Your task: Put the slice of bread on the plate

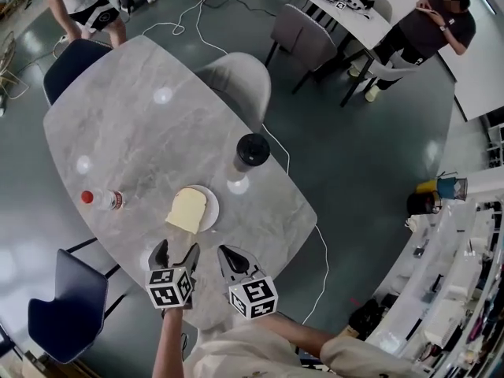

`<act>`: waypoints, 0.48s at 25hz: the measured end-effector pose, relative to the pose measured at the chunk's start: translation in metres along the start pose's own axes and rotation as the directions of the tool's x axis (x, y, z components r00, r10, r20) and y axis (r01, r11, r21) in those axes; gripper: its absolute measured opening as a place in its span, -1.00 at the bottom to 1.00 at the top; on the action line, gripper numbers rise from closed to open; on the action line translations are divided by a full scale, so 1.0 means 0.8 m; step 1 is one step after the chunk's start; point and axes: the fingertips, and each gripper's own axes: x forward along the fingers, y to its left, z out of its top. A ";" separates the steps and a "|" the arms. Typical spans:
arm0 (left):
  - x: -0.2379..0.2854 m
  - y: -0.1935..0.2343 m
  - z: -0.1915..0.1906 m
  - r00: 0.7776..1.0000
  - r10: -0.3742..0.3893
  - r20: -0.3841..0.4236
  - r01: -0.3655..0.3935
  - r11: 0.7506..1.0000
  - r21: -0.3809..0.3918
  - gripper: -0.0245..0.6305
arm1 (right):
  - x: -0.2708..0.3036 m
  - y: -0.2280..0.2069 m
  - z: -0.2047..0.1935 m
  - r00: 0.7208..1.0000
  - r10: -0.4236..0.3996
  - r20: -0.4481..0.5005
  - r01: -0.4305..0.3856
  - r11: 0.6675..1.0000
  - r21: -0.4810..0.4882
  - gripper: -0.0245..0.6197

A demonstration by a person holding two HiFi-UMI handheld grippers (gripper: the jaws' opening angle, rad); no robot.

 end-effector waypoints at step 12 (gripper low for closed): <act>-0.090 -0.036 -0.013 0.991 -0.072 0.112 0.075 0.997 -0.021 -0.06 | -0.039 0.039 0.011 0.997 -0.004 0.080 0.009 0.999 -0.052 -0.91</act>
